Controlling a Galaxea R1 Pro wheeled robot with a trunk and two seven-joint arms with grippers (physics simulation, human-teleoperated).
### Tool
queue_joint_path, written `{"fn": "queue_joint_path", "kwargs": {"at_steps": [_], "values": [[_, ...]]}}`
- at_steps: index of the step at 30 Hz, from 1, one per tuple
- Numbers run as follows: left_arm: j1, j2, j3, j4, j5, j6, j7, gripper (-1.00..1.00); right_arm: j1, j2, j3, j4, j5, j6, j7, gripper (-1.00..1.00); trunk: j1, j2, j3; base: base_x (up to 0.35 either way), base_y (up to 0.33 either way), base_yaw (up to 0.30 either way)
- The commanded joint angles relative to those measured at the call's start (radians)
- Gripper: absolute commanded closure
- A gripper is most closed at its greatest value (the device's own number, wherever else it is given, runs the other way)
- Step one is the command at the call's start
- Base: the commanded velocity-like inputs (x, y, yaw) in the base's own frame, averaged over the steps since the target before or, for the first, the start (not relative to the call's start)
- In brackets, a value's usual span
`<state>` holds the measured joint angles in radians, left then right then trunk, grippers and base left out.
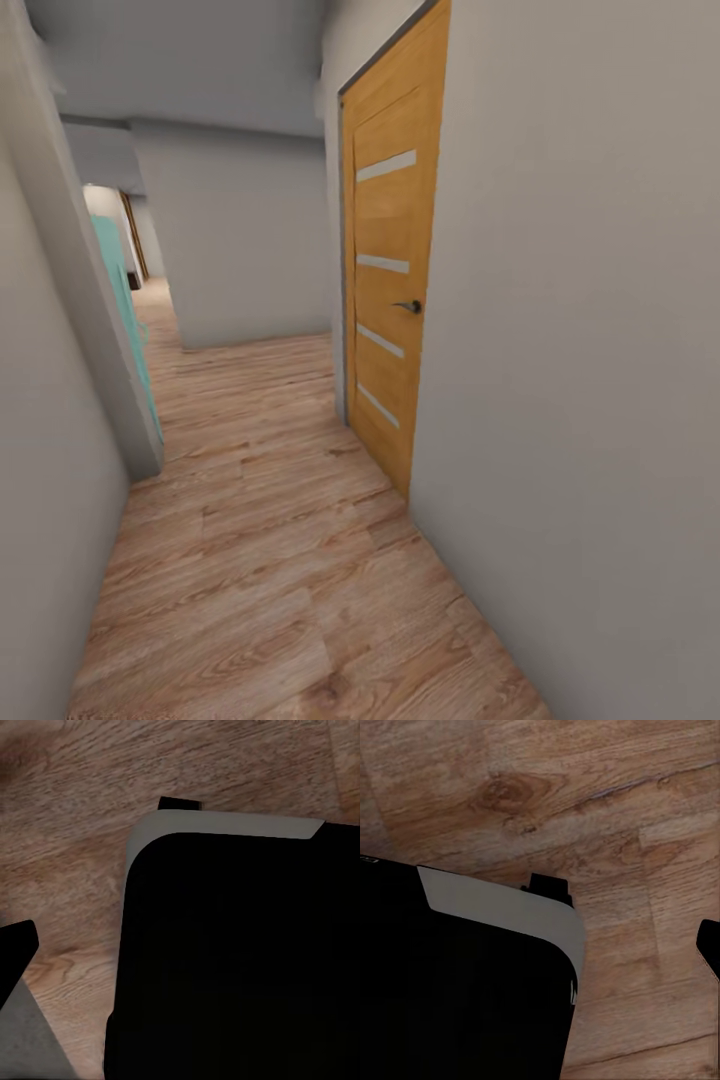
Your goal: Move the two storage containers from the living room to the garage. In the garage, place one container on the floor and stack the other container on top of it (either order is fine).
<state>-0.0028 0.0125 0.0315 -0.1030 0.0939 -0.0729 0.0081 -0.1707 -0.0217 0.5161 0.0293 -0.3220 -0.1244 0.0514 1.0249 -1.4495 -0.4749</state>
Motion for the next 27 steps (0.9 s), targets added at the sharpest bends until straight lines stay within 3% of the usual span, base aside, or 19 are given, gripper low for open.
{"fn": "queue_joint_path", "kwargs": {"at_steps": [1,27], "values": [[0.0,0.0,0.002,0.0,0.009,-0.002,0.0,-1.0,-0.001,0.0,0.007,0.003,-0.01,-0.006,0.005,-1.0,0.0,-0.001,-0.001,0.072,0.0,0.274],[0.0,0.0,0.002,0.0,0.009,-0.002,0.0,-1.0,-0.001,0.0,0.005,0.003,-0.012,-0.005,0.005,-1.0,0.0,-0.001,-0.001,0.072,0.0,0.274]]}}
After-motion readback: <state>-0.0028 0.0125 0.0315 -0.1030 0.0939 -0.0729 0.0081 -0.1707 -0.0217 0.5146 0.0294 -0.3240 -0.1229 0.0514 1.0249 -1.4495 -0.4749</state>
